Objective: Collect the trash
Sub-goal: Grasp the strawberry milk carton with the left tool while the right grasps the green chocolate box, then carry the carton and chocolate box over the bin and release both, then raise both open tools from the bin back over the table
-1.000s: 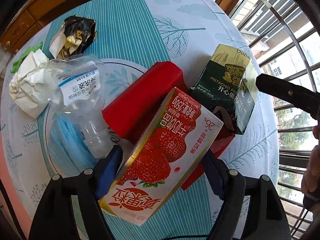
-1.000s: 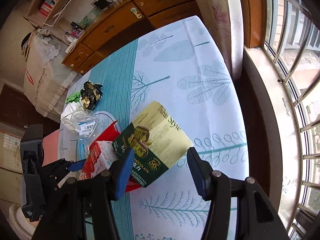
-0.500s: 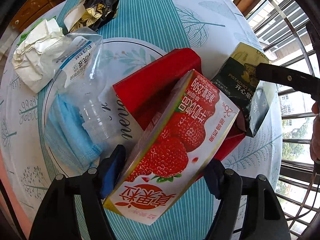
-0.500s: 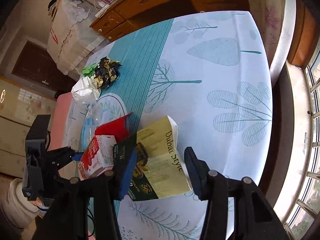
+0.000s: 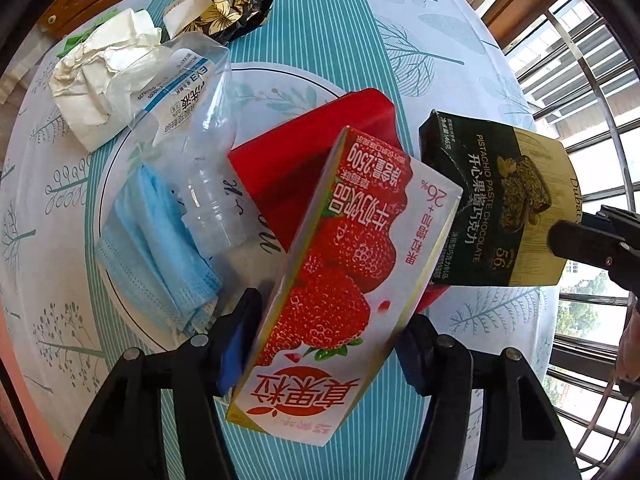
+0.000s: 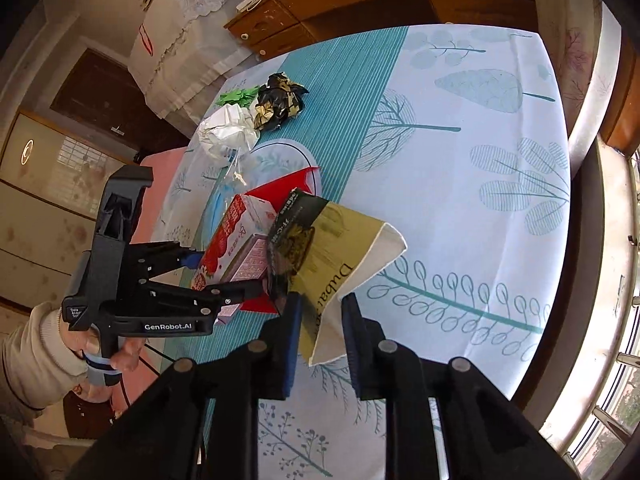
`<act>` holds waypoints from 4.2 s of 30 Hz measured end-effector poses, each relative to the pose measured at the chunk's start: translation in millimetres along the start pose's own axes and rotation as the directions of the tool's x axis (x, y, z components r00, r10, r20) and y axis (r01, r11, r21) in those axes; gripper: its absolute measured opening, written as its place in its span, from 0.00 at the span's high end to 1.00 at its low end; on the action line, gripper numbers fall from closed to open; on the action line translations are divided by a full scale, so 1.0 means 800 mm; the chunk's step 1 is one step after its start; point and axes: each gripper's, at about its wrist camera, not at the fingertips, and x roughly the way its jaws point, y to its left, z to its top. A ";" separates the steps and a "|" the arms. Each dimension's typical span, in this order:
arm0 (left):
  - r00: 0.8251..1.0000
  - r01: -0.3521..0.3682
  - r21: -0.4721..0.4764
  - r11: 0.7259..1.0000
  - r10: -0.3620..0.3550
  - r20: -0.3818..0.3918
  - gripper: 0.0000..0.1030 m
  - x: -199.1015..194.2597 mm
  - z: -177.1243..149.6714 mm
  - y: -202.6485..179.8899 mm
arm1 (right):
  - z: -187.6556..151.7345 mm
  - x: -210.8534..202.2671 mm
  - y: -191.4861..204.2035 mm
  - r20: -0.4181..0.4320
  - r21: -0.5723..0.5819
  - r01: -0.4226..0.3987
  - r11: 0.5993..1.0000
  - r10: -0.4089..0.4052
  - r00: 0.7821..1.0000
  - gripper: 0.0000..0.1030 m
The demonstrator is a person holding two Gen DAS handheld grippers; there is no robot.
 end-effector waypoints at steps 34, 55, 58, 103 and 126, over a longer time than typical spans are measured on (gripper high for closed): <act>0.958 0.104 0.147 0.984 -0.139 0.250 0.42 -0.234 -0.321 0.091 | -0.275 -0.094 0.321 0.312 0.147 0.241 0.959 -0.276 0.909 0.92; 0.983 0.127 0.229 0.965 -0.153 0.100 0.41 -0.104 -0.575 0.124 | -0.506 0.064 0.401 0.099 0.356 0.354 0.865 -0.412 0.906 0.92; 0.991 0.094 0.232 0.968 -0.112 0.068 0.41 -0.038 -0.594 0.119 | -0.528 0.118 0.361 0.063 0.403 0.371 0.837 -0.430 0.901 0.92; 0.992 0.014 -0.018 1.000 -0.011 0.123 0.08 0.136 -0.585 0.149 | -0.573 0.290 0.217 0.001 0.529 0.352 0.772 -0.416 0.910 0.57; 0.896 0.008 -0.009 1.000 -0.003 0.444 0.08 -0.239 -0.565 0.145 | -0.458 0.038 0.403 0.237 0.337 0.333 0.880 -0.422 0.875 0.57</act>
